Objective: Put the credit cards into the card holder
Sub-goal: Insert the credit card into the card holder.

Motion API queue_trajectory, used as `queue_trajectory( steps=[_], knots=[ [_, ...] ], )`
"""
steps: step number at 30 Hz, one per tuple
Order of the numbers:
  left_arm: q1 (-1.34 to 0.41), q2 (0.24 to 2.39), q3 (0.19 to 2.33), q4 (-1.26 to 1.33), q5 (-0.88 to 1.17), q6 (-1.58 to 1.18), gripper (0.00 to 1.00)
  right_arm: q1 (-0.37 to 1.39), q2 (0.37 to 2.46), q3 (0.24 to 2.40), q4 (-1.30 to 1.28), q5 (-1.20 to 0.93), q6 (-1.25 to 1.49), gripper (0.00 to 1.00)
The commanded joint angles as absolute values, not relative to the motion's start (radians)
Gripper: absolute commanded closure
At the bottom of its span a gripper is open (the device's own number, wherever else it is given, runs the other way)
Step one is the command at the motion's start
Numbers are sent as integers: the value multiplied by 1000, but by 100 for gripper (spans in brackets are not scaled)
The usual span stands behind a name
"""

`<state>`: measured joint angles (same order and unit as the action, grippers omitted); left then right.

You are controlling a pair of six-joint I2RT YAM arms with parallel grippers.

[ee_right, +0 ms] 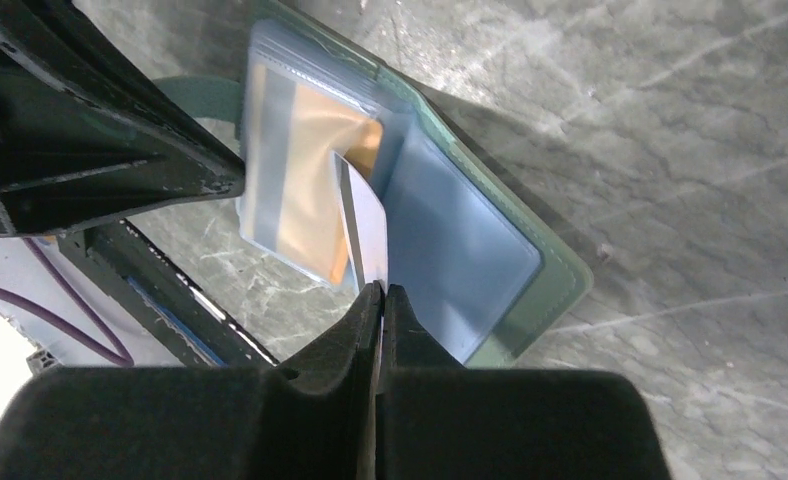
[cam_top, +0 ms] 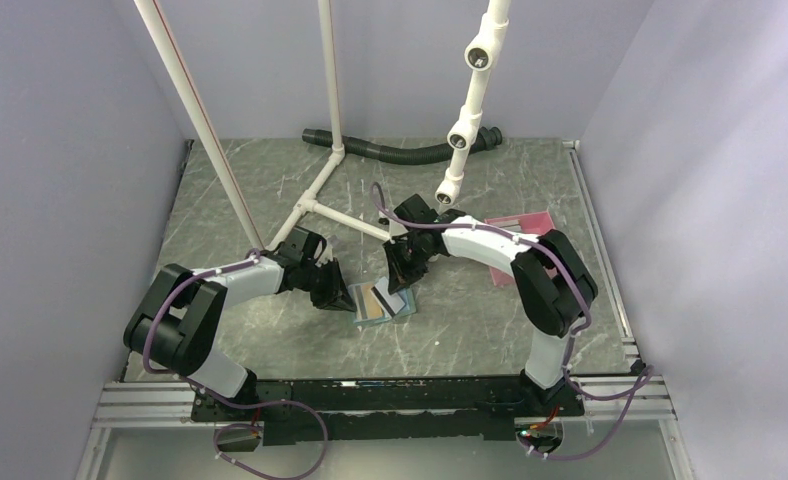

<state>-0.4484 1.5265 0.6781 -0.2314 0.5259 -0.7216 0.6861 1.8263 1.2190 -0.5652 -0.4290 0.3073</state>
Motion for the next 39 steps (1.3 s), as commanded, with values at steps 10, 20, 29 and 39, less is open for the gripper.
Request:
queue_trajectory(
  steps=[10,20,29,39],
  knots=[
    [-447,1537,641,-238,484,-703,87,651,1890,1245,-417,-486,294,100],
    [-448,1537,635,-235,483,-703,88,634,1890,1218,-333,-501,340,100],
    [-447,1515,629,-244,474,-708,87,632,1880,1162,-258,-437,426,100],
    [-445,1329,617,-351,425,-715,65,650,1898,1156,-235,-482,418,100]
  ],
)
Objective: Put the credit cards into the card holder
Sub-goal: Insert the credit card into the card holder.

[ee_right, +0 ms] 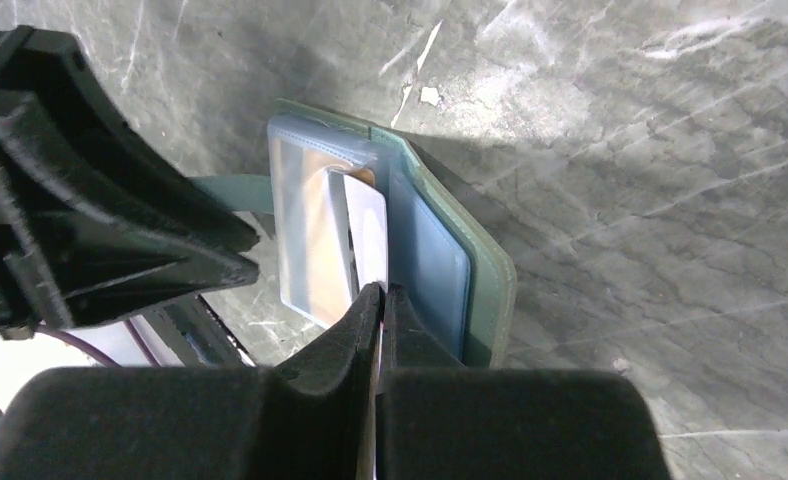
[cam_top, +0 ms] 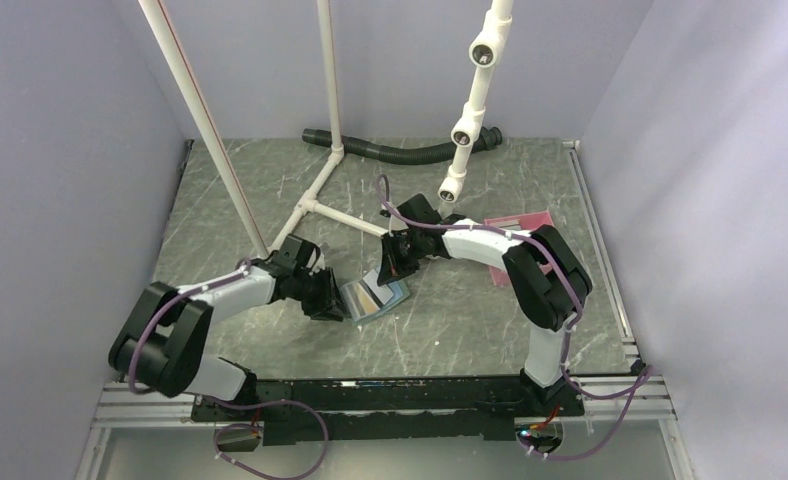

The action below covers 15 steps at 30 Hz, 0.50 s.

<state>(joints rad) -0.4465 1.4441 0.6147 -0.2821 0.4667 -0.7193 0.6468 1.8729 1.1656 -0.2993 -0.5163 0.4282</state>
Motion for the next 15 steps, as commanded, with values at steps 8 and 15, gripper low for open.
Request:
queue_trajectory(
  steps=[8,15],
  knots=[
    [-445,1193,675,-487,288,-692,27,652,1908,1173,-252,-493,365,100],
    [-426,1349,681,-438,300,-670,29,659,1909,1191,-266,-498,333,100]
  ],
)
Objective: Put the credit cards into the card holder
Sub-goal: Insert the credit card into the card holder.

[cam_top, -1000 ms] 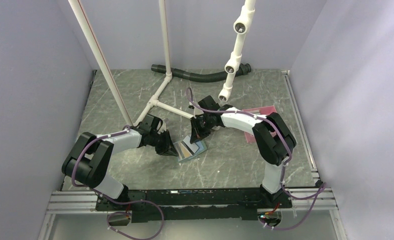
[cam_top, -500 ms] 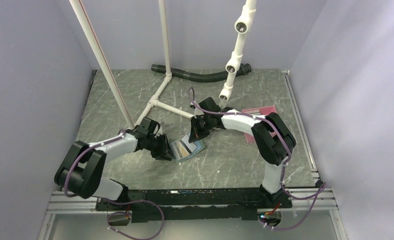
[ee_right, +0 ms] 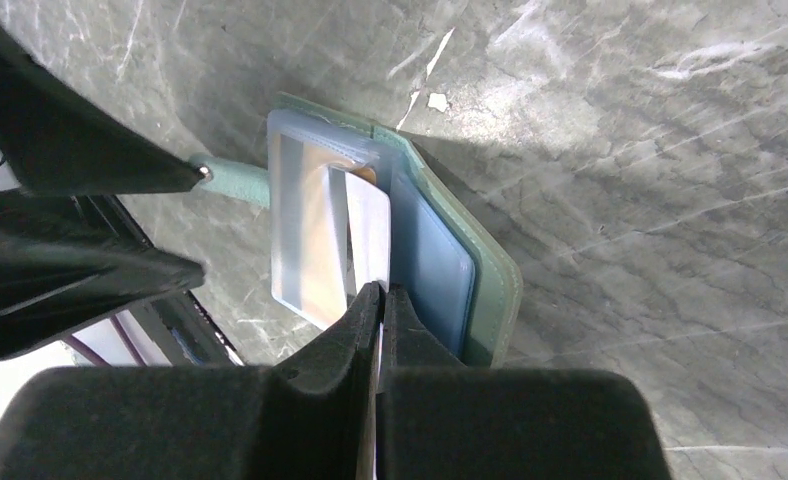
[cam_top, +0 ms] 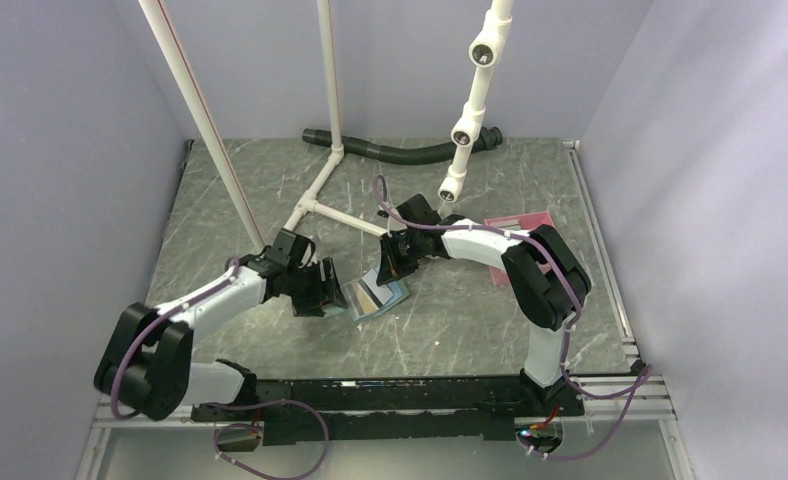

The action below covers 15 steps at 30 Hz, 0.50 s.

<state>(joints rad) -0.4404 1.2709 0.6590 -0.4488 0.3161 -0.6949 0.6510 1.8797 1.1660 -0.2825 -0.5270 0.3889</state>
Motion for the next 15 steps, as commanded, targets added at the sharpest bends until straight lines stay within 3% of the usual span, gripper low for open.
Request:
queue_trajectory(
  steps=[1,15],
  knots=[
    [-422,1370,680,-431,304,-667,30,661,1910,1194,-268,-499,328,100],
    [-420,1213,630,-541,263,-683,20,674,1929,1234,-303,-515,268,100]
  ],
)
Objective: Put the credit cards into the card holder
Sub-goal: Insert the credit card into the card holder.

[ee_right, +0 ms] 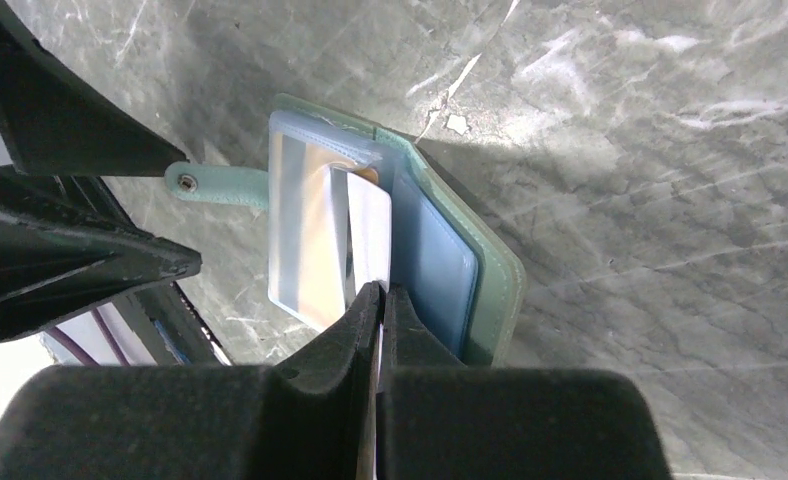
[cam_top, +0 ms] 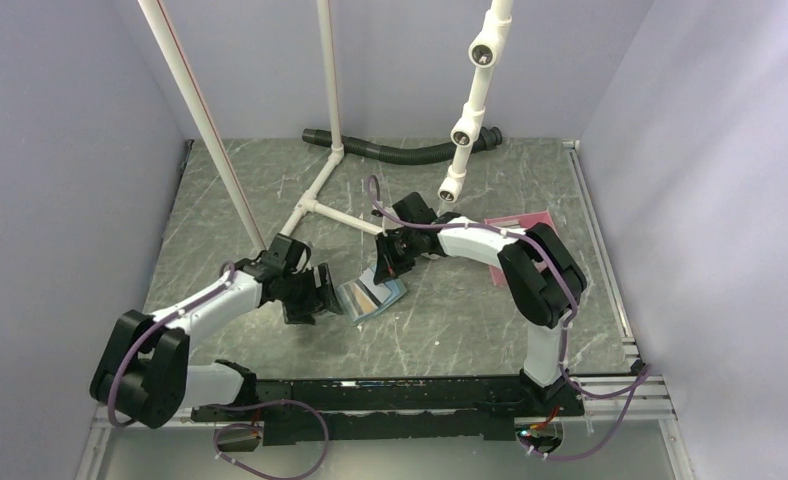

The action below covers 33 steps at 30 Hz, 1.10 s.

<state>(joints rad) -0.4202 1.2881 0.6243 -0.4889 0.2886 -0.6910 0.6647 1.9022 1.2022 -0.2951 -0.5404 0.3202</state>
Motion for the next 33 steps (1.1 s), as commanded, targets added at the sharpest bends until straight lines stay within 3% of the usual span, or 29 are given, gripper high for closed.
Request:
queue_trajectory(
  steps=[1,6,10,20,33],
  knots=[
    [-420,1192,630,-547,253,-686,19,675,1928,1235,-303,-516,268,100],
    [-391,1217,617,-460,299,-694,24,679,1935,1240,-304,-521,265,100],
    [-356,1324,614,-382,364,-694,51,685,1938,1251,-313,-520,257,100],
    [-356,1305,565,-486,280,-718,100,686,1947,1264,-299,-500,267,100],
    [-356,1259,517,-475,282,-757,100,687,1980,1272,-221,-578,309,100]
  ],
)
